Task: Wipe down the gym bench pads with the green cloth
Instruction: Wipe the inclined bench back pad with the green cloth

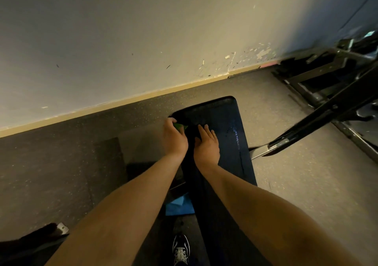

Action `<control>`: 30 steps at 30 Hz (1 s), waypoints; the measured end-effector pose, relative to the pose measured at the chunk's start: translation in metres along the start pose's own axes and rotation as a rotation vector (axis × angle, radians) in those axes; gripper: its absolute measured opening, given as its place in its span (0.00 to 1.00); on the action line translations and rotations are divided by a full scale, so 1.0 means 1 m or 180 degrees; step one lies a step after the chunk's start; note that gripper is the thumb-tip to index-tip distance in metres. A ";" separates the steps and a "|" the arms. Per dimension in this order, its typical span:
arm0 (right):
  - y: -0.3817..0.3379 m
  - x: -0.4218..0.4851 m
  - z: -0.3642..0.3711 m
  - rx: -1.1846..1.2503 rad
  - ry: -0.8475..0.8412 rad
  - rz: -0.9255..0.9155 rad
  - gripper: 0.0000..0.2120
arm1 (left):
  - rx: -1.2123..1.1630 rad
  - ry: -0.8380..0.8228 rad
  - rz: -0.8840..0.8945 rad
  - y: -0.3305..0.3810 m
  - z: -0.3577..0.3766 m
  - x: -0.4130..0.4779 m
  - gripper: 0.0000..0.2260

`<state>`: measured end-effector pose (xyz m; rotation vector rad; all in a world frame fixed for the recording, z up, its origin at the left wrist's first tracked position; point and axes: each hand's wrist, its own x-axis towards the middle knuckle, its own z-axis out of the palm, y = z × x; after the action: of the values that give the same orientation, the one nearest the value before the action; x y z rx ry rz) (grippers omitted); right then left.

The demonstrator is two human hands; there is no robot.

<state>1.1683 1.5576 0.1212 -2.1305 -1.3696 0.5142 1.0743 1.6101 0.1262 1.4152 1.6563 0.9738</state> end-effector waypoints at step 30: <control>0.011 -0.016 0.020 -0.0451 0.0171 -0.0298 0.25 | -0.0742 -0.0189 0.0566 -0.069 0.013 -0.042 0.11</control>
<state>1.1574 1.5447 0.0990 -2.1620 -1.5070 0.3294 1.0612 1.5625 0.0609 1.4342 1.3425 1.1721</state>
